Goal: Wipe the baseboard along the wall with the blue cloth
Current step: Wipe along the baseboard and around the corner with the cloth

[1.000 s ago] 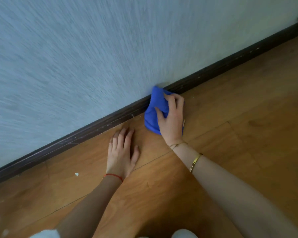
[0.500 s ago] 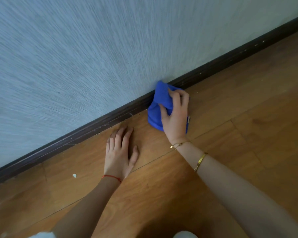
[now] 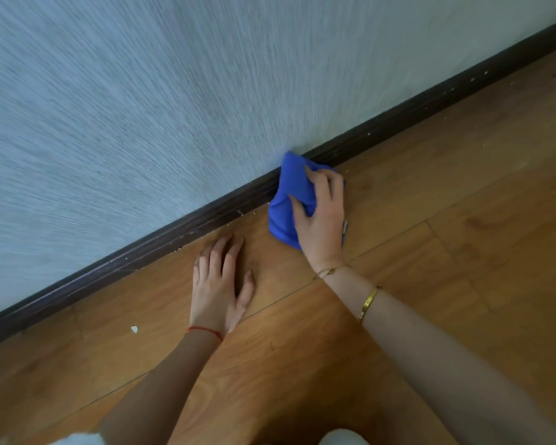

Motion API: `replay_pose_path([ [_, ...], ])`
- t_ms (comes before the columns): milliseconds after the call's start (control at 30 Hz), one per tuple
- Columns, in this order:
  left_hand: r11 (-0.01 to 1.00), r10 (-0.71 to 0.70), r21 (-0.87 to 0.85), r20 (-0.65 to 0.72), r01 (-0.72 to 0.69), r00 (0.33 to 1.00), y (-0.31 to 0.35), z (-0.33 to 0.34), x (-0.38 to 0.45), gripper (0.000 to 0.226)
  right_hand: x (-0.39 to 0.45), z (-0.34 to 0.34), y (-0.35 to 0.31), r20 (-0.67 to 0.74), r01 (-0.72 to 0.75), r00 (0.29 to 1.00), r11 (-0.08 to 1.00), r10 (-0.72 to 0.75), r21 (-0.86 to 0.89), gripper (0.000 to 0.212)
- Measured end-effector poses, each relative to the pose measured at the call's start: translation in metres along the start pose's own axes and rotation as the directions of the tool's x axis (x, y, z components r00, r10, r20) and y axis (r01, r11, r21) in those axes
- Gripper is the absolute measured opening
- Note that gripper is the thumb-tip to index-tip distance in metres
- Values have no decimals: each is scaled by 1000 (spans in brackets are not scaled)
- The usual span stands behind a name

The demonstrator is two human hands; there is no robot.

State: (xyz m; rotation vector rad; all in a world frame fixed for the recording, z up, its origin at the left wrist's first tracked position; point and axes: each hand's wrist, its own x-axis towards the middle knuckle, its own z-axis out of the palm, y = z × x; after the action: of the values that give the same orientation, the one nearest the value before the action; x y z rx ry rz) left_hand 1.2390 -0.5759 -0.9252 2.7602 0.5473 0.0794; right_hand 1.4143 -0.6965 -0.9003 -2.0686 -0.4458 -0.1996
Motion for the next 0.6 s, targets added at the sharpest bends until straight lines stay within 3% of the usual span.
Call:
replay_pose_path([
  [200, 1000, -11, -13, 50, 12, 999, 1, -2, 0, 61, 45, -23, 25, -271, -214, 938, 976, 214, 30, 30],
  [467, 999, -11, -38, 47, 13, 999, 2, -2, 0, 61, -4, -1, -1, -32, -47, 998, 999, 47, 22, 43],
  [533, 999, -14, -34, 58, 16, 998, 1, -2, 0, 61, 2, -7, 6, -38, -58, 998, 998, 59, 40, 39],
  [600, 999, -17, -35, 67, 19, 998, 1, -3, 0, 62, 21, -19, 18, -132, -116, 984, 992, 121, 45, 37],
])
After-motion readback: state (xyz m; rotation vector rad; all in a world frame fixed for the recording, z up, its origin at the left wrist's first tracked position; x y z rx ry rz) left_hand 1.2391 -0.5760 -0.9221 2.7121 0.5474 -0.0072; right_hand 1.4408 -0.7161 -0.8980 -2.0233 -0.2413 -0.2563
